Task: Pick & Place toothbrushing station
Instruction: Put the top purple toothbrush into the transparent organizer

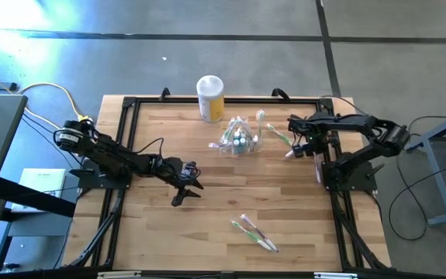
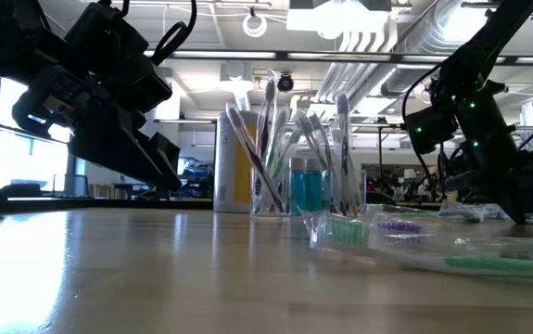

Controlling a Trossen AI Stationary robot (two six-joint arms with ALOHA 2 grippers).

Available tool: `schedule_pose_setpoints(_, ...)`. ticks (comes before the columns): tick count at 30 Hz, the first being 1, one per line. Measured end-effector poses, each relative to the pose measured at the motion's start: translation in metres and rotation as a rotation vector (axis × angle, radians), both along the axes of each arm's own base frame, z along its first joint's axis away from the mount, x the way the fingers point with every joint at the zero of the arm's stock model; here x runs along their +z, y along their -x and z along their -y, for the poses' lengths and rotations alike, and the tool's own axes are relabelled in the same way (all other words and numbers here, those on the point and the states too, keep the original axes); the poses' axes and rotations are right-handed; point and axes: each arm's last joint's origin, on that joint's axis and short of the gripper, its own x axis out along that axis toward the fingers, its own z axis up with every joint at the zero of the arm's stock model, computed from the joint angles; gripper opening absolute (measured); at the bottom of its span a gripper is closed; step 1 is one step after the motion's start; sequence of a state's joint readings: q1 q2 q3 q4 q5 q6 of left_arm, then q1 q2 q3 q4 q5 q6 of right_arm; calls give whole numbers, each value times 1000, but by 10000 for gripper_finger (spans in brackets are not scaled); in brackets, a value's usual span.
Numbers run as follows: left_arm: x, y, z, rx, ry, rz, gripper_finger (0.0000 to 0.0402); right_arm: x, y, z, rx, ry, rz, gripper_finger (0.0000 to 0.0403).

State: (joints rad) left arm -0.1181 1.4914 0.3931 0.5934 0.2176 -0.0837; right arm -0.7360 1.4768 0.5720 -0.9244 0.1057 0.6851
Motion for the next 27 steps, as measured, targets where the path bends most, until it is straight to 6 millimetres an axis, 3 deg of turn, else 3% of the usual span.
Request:
schedule_pose_setpoints(3,0,0,0,0,0,0,159,0,-1,0,27,-10,16,30)
schedule_pose_setpoints(5,0,0,0,0,0,2,159,0,-1,0,40,-8,13,14)
schedule_pose_setpoints(10,1,-1,0,2,5,14,159,1,-4,-3,60,-4,11,8)
schedule_pose_setpoints(17,7,-4,1,1,14,82,159,32,-23,-16,147,29,110,5)
schedule_pose_setpoints(22,9,-4,1,0,14,99,159,57,-38,-38,222,61,276,5)
schedule_pose_setpoints(27,14,-6,1,4,28,156,159,82,-54,-73,337,78,497,5)
